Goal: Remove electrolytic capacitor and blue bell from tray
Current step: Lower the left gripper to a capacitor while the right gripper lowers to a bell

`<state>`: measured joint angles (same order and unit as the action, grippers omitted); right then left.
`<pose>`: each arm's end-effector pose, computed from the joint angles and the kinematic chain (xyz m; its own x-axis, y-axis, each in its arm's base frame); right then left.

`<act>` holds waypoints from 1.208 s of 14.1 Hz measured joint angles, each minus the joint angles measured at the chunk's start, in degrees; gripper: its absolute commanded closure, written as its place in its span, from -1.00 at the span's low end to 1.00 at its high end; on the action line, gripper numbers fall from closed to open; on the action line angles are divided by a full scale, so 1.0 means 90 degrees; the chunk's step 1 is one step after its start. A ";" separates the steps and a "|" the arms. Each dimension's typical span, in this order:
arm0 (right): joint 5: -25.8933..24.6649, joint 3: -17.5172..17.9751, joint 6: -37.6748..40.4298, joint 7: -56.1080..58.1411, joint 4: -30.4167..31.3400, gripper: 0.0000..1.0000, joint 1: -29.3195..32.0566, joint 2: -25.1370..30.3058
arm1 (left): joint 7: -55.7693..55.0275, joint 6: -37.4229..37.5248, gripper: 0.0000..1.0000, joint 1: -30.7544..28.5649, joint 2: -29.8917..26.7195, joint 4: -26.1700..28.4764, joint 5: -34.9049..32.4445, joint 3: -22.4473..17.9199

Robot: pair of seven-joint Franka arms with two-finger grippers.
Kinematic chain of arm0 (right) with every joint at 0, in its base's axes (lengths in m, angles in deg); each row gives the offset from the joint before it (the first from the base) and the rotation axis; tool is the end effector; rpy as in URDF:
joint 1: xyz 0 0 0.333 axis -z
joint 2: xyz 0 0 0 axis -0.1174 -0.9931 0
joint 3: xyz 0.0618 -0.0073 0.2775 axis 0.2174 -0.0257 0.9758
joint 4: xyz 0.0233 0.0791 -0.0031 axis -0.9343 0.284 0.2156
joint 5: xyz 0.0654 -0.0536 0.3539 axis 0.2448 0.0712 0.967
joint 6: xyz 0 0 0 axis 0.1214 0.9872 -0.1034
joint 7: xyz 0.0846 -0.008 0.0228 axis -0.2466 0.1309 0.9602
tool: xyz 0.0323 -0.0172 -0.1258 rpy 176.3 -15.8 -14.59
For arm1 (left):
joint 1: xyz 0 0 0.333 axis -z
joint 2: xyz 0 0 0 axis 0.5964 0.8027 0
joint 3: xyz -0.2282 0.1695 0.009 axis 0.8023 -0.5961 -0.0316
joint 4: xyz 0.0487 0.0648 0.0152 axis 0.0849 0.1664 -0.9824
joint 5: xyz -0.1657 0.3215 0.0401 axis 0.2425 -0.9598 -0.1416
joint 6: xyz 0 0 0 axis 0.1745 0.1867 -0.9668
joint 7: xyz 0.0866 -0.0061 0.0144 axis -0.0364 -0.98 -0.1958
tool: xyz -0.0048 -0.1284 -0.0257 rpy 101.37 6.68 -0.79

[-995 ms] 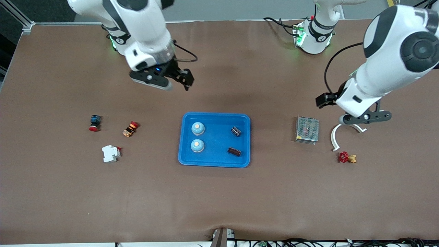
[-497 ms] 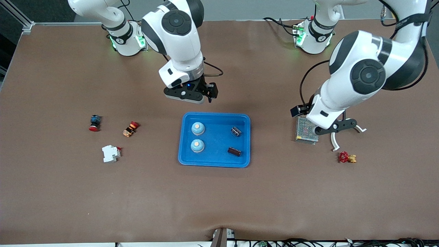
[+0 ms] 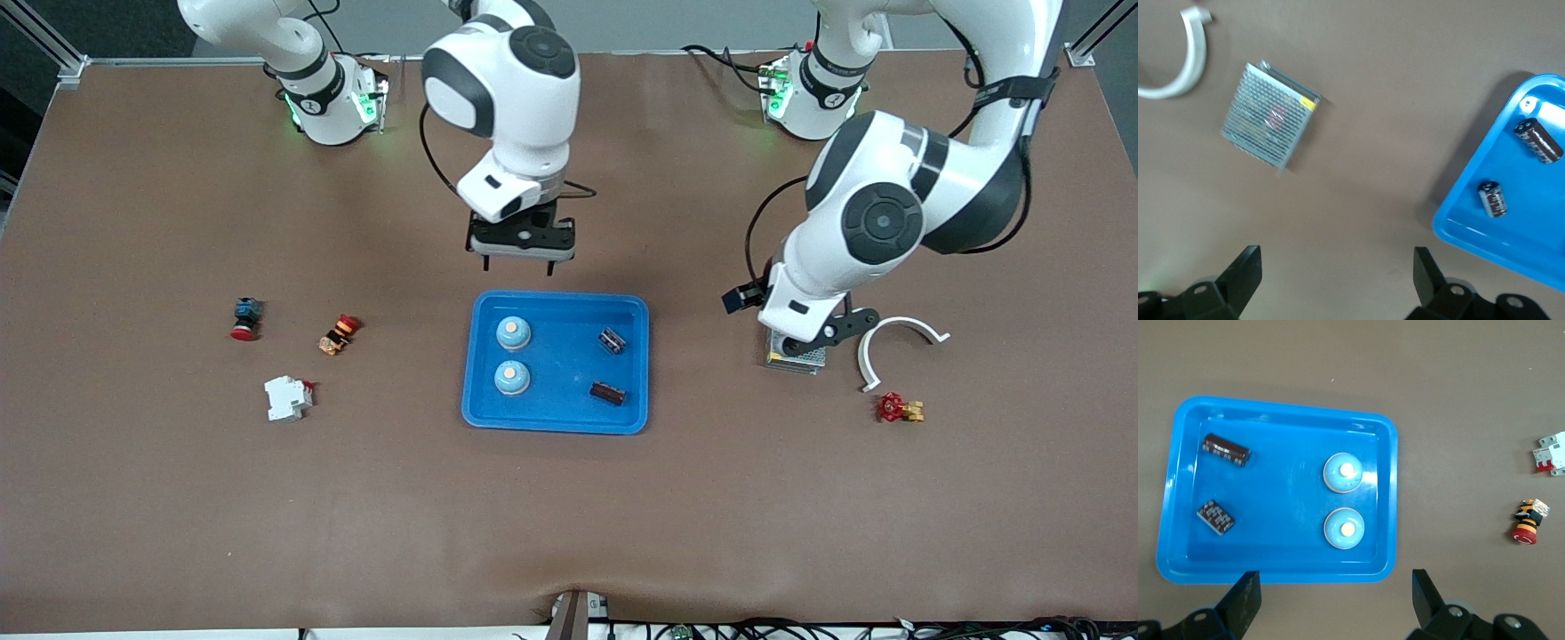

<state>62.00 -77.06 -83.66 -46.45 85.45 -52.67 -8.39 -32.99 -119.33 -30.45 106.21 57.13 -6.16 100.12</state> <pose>0.4373 0.4521 0.3843 0.9719 0.0372 0.2322 -0.0056 -0.9835 0.1811 0.5255 -0.2496 0.3695 0.9028 0.3846 -0.1925 0.3769 -0.9231 -0.0765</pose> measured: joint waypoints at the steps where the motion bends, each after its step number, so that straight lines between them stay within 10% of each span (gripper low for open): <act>1: 0.0112 -0.0021 -0.0007 0.0007 -0.0006 -1.00 0.0015 -0.0034 | -0.0323 -0.0188 -1.00 0.0100 0.0099 0.0074 0.0043 0.0003; 6: 0.1895 -0.0161 -0.0070 0.0477 -0.0297 -1.00 0.0853 -0.0035 | -0.2148 -0.1476 -1.00 0.0789 0.0985 0.0166 -0.0037 0.0002; 17: 0.2054 -0.0105 -0.1007 0.0563 0.0069 -1.00 0.0802 -0.0335 | -0.4515 -0.3102 -0.59 0.1590 0.2429 -0.0251 -0.1264 -0.0008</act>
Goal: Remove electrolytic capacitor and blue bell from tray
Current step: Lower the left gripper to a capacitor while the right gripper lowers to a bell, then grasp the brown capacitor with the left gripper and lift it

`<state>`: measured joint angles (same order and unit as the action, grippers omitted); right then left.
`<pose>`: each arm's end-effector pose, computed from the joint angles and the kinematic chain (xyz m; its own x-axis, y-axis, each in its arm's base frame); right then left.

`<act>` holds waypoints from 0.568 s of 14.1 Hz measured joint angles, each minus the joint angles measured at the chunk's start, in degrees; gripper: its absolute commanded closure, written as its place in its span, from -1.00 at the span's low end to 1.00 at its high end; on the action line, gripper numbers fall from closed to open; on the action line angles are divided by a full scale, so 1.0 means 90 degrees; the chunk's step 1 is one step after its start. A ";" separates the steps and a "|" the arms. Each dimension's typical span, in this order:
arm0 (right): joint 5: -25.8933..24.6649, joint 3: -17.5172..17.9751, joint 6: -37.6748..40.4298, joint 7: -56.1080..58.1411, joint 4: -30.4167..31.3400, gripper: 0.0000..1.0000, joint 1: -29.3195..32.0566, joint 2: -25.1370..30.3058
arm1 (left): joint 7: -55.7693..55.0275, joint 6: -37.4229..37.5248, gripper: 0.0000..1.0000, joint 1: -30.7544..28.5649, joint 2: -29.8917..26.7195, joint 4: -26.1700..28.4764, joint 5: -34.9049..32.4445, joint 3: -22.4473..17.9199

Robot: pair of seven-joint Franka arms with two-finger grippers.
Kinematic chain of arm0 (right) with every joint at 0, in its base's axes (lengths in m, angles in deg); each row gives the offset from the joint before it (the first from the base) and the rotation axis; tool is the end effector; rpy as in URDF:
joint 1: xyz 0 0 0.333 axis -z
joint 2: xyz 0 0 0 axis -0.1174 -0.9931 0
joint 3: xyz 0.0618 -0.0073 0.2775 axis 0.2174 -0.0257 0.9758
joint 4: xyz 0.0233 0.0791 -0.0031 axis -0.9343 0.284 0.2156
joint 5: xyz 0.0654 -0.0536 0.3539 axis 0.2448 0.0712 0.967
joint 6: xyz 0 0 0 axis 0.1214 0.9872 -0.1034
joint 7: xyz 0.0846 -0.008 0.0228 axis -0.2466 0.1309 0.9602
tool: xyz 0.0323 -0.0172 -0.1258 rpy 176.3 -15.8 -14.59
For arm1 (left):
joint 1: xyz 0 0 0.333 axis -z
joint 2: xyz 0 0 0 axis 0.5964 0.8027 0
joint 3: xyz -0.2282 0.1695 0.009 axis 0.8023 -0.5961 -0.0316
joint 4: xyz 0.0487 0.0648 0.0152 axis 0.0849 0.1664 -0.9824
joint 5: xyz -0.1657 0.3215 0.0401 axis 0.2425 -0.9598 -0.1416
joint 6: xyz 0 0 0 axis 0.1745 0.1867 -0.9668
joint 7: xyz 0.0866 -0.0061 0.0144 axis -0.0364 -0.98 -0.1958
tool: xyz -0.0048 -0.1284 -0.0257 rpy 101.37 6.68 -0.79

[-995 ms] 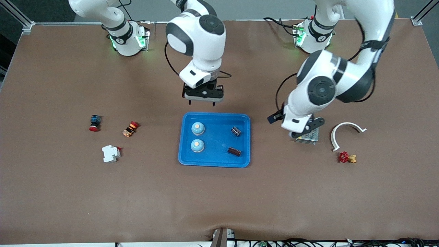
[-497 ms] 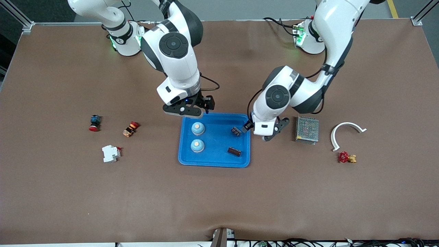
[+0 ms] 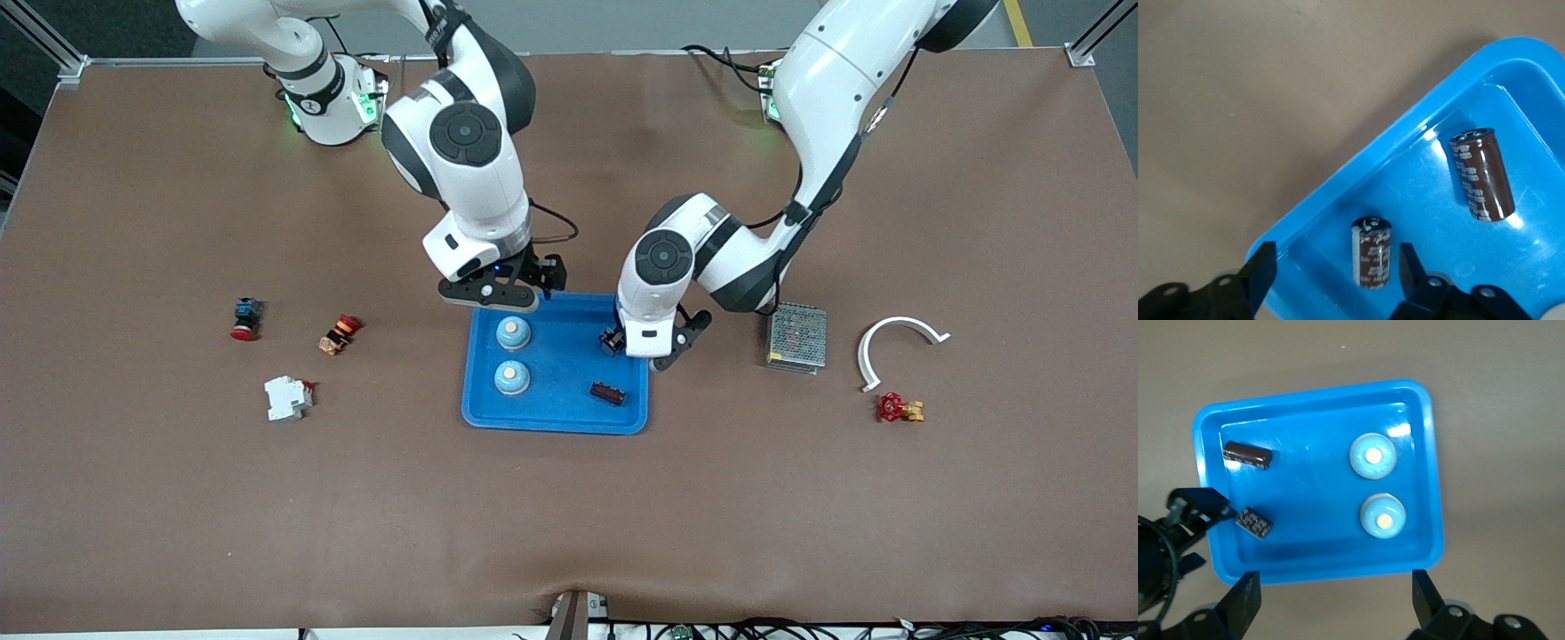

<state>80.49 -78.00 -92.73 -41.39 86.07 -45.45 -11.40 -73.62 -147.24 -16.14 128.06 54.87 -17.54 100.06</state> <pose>0.4917 0.4192 0.3565 0.9849 -0.1607 0.0645 -0.1561 -0.9852 -0.0712 0.5022 -0.4014 0.1971 0.7025 0.7083 -0.0693 0.7097 -0.7045 -0.0059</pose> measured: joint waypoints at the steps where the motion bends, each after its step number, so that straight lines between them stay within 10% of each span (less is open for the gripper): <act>1: 0.0000 0.0002 -0.0275 0.0002 0.0135 -1.00 -0.0020 -0.0077 | 0.0000 -0.0075 -0.59 0.0006 0.0076 -0.0030 -0.0037 -0.0002; 8: -0.0013 -0.0007 -0.1389 0.0387 0.0584 -1.00 -0.0104 -0.0653 | 0.0000 -0.0329 -0.37 0.0202 0.0403 -0.0256 -0.0100 -0.0020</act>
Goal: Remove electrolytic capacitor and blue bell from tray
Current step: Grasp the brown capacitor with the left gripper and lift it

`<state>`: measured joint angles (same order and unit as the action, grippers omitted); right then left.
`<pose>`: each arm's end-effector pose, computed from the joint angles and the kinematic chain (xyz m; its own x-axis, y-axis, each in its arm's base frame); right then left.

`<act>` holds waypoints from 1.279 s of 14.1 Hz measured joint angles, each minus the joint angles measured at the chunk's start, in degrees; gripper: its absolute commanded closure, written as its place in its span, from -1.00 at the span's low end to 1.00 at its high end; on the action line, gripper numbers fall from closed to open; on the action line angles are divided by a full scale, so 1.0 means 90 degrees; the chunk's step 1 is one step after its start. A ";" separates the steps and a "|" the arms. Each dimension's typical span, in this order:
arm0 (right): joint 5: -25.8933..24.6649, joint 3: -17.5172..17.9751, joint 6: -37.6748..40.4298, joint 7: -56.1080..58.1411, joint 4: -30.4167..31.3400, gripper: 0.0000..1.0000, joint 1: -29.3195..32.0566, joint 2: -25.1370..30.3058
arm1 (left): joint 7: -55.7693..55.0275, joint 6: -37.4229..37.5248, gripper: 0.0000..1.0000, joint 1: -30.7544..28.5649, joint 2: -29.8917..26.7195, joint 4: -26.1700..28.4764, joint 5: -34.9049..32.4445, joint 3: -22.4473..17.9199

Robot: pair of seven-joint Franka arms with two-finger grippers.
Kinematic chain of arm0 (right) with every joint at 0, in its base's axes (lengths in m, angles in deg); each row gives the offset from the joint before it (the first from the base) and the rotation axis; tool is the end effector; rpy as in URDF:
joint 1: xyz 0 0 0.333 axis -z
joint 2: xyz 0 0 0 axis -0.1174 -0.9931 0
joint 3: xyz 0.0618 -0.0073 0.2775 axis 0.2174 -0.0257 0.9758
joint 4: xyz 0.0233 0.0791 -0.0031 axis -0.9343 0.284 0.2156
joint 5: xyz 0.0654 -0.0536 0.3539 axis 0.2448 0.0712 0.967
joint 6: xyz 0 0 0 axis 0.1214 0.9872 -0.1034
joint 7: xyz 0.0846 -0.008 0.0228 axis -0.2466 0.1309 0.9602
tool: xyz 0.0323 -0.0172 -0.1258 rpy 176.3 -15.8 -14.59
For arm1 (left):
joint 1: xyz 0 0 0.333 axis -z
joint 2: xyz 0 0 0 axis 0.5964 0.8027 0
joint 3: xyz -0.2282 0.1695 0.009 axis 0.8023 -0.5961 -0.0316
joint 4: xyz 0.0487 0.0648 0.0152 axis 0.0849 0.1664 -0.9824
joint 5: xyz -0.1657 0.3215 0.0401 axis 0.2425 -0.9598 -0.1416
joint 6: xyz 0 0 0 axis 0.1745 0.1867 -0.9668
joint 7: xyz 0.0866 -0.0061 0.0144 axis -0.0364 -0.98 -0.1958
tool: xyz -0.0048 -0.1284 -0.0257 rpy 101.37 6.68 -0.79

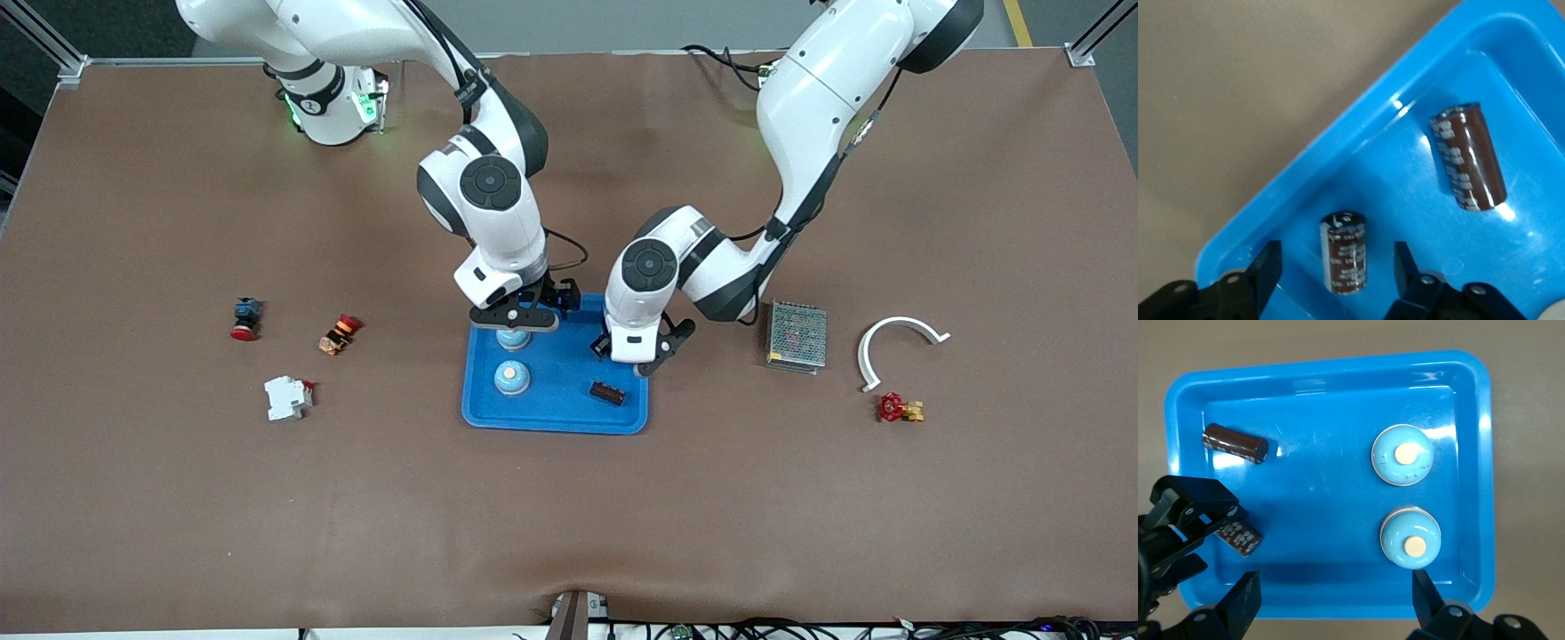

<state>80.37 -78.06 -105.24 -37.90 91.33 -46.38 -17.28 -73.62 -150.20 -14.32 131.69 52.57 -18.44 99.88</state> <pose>0.4866 0.4292 0.2712 0.9931 -0.0836 0.0827 -0.0764 -0.9933 -0.0867 0.4993 -0.4212 0.1778 0.7225 0.6872 -0.0759 0.6904 -0.7229 0.0264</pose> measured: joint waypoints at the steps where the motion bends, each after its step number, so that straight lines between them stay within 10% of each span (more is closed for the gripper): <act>1: -0.0021 -0.0017 -0.0119 0.0106 0.0104 -1.00 0.0004 -0.0028 | 0.0000 -0.0025 -0.32 0.0028 0.0038 -0.0013 -0.0027 -0.0004; 5: -0.0414 -0.0062 -0.0238 0.0426 0.0295 -1.00 0.0163 -0.0052 | 0.0000 -0.0047 1.00 0.0051 0.0176 -0.0022 -0.0356 -0.0015; 18: -0.0615 -0.0043 -0.0485 0.0718 0.0369 -1.00 0.0300 -0.0589 | 0.1433 0.1177 1.00 -0.0935 -0.1097 -0.0332 -0.1162 -0.0048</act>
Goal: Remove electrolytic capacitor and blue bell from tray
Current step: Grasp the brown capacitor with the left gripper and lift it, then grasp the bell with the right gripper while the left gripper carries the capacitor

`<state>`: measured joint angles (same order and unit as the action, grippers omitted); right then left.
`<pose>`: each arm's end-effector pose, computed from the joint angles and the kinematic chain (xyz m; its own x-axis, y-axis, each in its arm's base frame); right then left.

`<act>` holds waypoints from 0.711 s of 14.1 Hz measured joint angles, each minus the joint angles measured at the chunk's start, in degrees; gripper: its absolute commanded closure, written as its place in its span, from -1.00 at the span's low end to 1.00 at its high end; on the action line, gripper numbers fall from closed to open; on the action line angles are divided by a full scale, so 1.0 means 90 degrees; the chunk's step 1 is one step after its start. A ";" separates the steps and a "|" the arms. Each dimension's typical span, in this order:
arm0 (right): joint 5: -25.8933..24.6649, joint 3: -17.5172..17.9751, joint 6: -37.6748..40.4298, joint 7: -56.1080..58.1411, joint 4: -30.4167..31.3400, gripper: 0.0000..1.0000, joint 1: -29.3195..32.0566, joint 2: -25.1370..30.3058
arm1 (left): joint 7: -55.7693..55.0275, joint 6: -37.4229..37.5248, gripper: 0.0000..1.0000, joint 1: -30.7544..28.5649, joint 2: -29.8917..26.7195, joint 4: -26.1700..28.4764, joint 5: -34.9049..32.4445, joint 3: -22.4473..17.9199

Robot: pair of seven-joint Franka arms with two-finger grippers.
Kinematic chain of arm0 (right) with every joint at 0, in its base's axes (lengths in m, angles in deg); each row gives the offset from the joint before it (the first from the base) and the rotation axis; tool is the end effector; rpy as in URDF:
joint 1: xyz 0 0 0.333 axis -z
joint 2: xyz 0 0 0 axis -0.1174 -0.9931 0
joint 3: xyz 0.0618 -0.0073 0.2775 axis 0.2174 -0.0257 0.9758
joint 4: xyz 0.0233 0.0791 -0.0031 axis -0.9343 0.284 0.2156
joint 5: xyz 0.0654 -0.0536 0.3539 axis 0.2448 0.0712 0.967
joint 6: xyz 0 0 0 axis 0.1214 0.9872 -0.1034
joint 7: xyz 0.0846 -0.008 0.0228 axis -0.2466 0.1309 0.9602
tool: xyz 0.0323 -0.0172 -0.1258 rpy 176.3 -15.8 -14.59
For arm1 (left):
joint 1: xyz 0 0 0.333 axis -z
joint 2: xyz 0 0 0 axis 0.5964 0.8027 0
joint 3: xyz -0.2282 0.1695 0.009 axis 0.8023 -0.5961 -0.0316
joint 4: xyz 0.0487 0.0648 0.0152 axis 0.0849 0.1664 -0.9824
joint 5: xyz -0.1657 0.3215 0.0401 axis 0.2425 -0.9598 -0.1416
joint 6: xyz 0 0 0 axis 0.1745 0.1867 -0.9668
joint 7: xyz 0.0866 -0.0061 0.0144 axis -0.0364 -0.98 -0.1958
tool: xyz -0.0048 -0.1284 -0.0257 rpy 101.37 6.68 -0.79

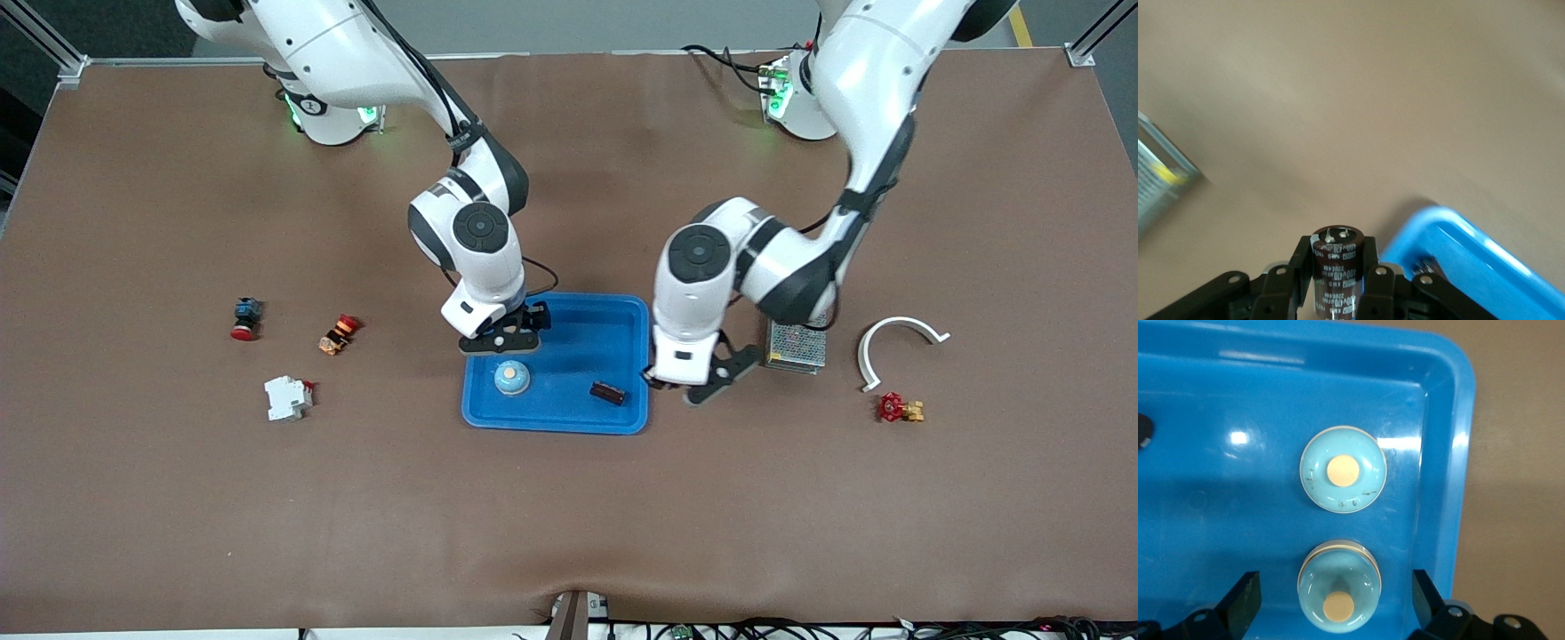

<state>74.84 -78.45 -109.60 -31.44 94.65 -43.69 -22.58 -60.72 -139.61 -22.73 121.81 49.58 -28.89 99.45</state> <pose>0.4963 0.3912 0.1951 0.9957 0.0520 0.0764 0.0504 -0.9985 0.0232 0.5774 -0.3246 0.2908 0.8163 0.5532 0.1664 0.5606 -0.8281 0.0027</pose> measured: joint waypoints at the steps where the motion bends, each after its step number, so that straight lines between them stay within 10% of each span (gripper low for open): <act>1: -0.0001 0.0000 -0.0054 0.0003 0.0000 -1.00 -0.0003 -0.0076 | 0.0266 0.0223 1.00 -0.0180 -0.0148 0.0014 0.0059 0.0026; 10: -0.0022 0.0013 -0.0083 0.0021 0.0000 -1.00 -0.0076 -0.0234 | 0.1492 0.1458 1.00 -0.0917 -0.0948 0.0883 0.0387 0.0317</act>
<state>74.63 -78.34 -110.35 -31.24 94.65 -44.37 -24.69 -47.29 -126.49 -30.99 113.28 57.53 -25.41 102.30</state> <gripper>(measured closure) 0.000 0.661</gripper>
